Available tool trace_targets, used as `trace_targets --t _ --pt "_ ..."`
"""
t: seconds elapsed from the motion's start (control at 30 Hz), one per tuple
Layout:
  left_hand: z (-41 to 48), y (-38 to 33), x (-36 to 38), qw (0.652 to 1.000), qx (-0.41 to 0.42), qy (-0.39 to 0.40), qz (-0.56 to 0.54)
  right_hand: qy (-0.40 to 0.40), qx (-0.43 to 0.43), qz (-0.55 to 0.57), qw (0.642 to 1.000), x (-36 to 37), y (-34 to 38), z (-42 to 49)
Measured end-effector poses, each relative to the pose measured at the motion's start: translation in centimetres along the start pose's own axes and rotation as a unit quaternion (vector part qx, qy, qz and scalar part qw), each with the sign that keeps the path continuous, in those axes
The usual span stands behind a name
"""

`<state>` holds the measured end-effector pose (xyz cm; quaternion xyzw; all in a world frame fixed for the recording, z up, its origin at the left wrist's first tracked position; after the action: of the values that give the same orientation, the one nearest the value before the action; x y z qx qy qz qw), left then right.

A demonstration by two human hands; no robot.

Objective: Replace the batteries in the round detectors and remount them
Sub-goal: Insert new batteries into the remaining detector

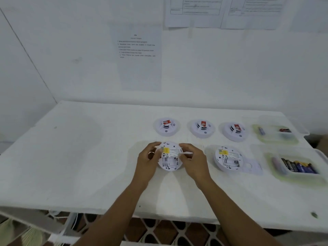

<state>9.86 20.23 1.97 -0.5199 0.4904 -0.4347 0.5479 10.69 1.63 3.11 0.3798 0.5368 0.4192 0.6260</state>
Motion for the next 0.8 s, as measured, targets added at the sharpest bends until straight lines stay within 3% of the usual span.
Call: trace_targets --t 0.2,0.37,0.63,0.8 --pt "-0.4 -0.5 2.6 0.978 -0.091 0.037 -0.183 -0.019 0.026 0.104 0.994 -0.9 0.6 -0.7" --pt "0.1 -1.3 6.3 0.913 -0.189 0.119 -0.34 -0.066 0.0 0.101 0.993 -3.8 1.9 -0.8" --pt "-0.2 -3.6 13.6 0.832 -0.254 0.25 -0.425 -0.088 -0.028 0.038 0.995 -10.1 1.7 0.4" --pt "0.5 -4.0 18.7 0.825 -0.267 0.252 -0.429 -0.061 -0.035 0.012 0.997 -15.9 1.0 2.1"
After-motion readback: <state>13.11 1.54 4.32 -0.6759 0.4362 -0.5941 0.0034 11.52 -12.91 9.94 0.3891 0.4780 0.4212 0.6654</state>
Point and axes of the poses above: each hand's wrist, its own z-axis towards the middle knuckle, its own x-axis out of the palm, y = z × x, the point moved 8 cm from there along z, towards the middle knuckle, and after that the axes turned 6 degrees about -x, right-handed, at the moved point
